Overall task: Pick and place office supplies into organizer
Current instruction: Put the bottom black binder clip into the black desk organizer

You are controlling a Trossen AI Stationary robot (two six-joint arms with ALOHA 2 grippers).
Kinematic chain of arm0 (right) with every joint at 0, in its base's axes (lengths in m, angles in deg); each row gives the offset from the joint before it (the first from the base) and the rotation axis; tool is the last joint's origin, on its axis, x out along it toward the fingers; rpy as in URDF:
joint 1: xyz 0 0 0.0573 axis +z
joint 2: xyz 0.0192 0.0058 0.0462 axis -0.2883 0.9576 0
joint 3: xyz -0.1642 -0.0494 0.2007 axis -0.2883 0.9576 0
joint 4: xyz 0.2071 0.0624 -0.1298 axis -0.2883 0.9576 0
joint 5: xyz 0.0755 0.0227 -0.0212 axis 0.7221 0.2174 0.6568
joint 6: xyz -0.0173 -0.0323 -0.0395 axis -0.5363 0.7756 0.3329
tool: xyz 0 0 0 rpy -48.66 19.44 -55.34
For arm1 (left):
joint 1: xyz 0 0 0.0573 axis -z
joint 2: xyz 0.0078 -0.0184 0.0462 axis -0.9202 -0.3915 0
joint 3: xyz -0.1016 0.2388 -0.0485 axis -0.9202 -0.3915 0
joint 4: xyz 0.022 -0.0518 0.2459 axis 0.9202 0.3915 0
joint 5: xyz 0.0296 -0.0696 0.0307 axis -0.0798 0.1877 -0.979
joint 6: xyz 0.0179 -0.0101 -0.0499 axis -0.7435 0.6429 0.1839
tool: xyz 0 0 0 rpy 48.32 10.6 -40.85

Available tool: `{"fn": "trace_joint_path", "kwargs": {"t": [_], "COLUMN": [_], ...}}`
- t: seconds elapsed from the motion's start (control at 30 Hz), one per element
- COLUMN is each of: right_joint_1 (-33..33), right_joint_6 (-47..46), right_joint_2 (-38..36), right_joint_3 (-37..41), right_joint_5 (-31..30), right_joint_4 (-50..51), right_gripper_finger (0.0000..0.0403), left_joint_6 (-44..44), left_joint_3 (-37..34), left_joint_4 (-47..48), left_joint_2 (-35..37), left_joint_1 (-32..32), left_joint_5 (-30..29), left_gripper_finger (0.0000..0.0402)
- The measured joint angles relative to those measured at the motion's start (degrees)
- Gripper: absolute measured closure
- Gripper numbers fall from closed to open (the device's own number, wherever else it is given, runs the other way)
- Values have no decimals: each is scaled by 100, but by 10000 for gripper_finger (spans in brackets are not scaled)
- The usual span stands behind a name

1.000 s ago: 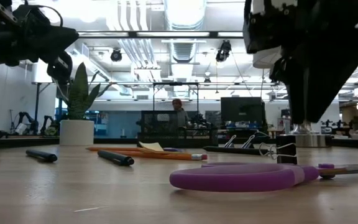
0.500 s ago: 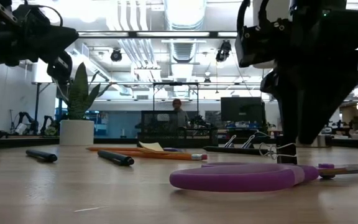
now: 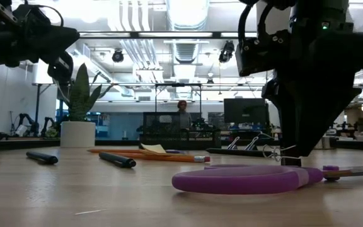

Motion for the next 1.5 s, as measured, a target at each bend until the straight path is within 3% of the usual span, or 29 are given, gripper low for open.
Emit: {"fn": "trace_joint_path", "kwargs": {"t": [0.6,0.97,1.23,1.5], "right_joint_1": [-148,-153,-153,-157], "right_joint_6": [-40,-1674,-1754,-1749], "right_joint_2": [0,0,0,0], "right_joint_3": [10,12,13,123], "right_joint_5": [-65,-17,-24,-25], "right_joint_4": [-149,-170,-192,-377], "right_gripper_finger": [211,211,214,246], "left_joint_6": [0,1,2,2], "left_joint_3": [0,1,0,1], "left_joint_4": [0,0,1,1], "left_joint_2": [-1,-2,-2,-2], "left_joint_1": [-1,0,-1,0], "left_joint_5": [-2,-2,-1,-1], "left_gripper_finger": [382,382,382,382]}}
